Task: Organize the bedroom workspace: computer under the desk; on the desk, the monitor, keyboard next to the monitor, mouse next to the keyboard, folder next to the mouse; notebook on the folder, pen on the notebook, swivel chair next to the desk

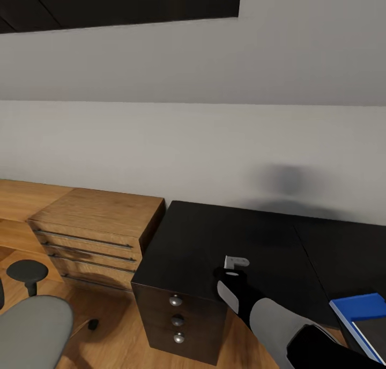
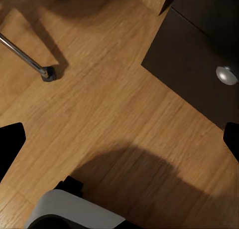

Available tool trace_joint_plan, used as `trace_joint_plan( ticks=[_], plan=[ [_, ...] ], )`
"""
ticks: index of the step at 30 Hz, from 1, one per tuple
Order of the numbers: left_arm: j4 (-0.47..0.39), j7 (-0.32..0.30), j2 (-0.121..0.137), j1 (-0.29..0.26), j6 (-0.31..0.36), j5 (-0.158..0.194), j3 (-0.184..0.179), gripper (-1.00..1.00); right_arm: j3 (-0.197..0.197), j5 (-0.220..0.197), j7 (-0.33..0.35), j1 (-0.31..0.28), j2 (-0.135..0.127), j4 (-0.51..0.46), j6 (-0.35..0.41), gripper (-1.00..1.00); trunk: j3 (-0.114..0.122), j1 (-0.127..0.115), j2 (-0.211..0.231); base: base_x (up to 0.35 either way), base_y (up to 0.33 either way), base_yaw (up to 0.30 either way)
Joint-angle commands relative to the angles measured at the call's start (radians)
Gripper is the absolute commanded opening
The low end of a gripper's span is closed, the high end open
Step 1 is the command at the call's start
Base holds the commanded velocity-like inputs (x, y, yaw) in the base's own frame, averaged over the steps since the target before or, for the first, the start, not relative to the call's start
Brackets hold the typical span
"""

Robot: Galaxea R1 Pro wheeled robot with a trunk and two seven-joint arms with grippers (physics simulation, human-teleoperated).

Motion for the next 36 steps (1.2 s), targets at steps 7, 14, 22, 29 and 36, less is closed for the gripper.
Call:
trace_joint_plan(
  ticks=[7, 14, 22, 29, 36],
  plan=[
    [-0.005, 0.003, 0.001, 0.0, -0.008, 0.01, -0.004, 1.0, 0.011, 0.001, 0.005, -0.001, 0.0, 0.006, 0.006, 1.0, -0.001, 0.0, -0.001, 0.0, 0.0, 0.0],
    [-0.006, 0.003, 0.001, 0.0, -0.009, 0.01, -0.004, 1.0, 0.013, 0.001, 0.008, -0.001, 0.0, 0.007, 0.007, 1.0, -0.001, 0.0, -0.001, 0.0, 0.0, 0.0],
    [-0.007, 0.003, 0.002, 0.0, -0.009, 0.01, -0.003, 1.0, 0.013, 0.001, 0.006, -0.001, 0.0, 0.008, 0.015, 1.0, -0.001, 0.0, -0.001, 0.0, 0.0, 0.0],
    [-0.007, 0.003, 0.003, 0.0, -0.009, 0.01, -0.002, 1.0, 0.014, 0.001, -0.001, -0.001, 0.0, 0.008, 0.035, 1.0, -0.001, 0.0, -0.001, 0.0, 0.0, 0.0],
    [-0.007, 0.003, 0.003, 0.0, -0.009, 0.01, -0.002, 1.0, 0.016, 0.001, -0.015, -0.001, 0.0, 0.008, 0.04, 1.0, -0.001, 0.0, -0.001, 0.0, 0.0, 0.0]
  ],
)
